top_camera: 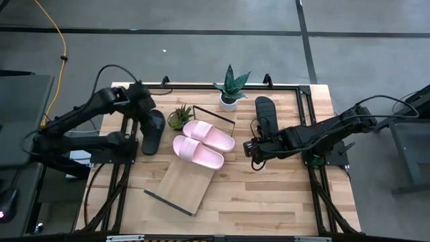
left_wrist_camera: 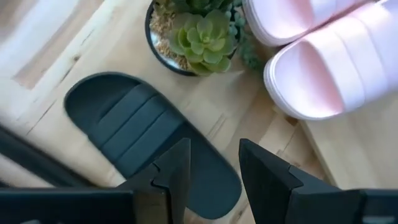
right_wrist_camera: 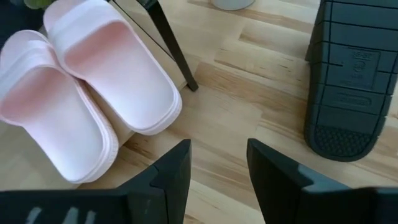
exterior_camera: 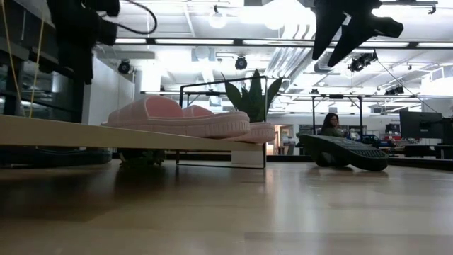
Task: Pick and place slides into the shelf
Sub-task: Put the left black slide on the shelf
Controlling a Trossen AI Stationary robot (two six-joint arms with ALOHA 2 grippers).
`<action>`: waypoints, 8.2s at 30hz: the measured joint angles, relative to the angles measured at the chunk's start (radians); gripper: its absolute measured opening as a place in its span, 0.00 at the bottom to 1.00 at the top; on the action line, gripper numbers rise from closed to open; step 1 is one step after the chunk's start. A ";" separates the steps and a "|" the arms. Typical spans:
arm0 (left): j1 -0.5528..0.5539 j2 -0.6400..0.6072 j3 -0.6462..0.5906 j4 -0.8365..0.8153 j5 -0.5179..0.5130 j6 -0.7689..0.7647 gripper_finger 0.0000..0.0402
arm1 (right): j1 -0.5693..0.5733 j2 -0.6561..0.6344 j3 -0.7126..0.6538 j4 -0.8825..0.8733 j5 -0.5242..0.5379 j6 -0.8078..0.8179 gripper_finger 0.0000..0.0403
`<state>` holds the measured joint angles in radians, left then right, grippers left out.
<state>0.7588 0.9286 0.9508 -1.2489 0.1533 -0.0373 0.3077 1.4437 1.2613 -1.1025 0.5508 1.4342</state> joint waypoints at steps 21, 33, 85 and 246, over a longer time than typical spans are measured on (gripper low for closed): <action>0.216 0.354 0.000 0.067 0.195 0.391 0.31 | 0.000 0.000 0.000 0.001 0.047 -0.021 0.36; 0.217 0.425 0.000 0.078 0.036 0.346 0.32 | 0.000 0.001 0.000 0.001 0.059 -0.021 0.36; -0.859 -0.151 -0.188 0.227 -0.676 -1.470 0.31 | 0.003 0.001 0.000 0.011 -0.012 -0.200 0.36; -1.184 0.732 -0.344 0.054 -1.018 -2.254 0.32 | 0.007 0.000 -0.001 0.064 -0.217 -0.359 0.36</action>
<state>-0.4252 1.6604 0.6064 -1.1946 -0.8646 -2.2910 0.3149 1.4441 1.2606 -1.0382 0.3338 1.0752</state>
